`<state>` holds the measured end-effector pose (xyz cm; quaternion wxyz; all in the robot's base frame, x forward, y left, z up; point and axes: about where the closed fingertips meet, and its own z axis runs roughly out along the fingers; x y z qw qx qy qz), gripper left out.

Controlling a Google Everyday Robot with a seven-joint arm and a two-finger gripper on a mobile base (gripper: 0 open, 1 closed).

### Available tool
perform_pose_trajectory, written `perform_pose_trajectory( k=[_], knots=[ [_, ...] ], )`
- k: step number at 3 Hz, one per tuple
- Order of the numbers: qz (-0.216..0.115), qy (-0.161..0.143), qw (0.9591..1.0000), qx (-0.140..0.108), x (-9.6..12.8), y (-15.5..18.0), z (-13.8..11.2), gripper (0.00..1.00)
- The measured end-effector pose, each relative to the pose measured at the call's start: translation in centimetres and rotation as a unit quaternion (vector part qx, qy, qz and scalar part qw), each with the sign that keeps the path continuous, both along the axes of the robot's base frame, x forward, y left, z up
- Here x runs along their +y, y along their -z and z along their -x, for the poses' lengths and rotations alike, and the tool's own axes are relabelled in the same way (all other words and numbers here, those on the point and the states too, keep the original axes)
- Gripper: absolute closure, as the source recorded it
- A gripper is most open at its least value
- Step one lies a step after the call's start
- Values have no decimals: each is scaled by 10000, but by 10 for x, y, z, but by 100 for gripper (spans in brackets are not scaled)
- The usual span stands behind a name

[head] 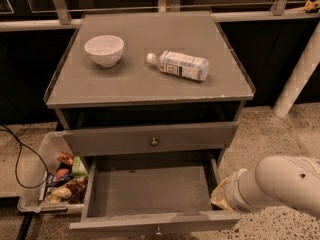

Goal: Close middle drawer

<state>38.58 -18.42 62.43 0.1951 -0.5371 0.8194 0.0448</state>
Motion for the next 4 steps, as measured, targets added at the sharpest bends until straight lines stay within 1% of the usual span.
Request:
perform_pose_trajectory(
  k=[1,2,3,4],
  knots=[
    [-81,-99,9999,-45,3,0,5,100],
    [-416,-363,9985,-13,21,33,18,100],
    [-747,-636,9952,-30,42,79,29,100],
    [-950,-875,9916,-39,59,122,36,100]
  ],
)
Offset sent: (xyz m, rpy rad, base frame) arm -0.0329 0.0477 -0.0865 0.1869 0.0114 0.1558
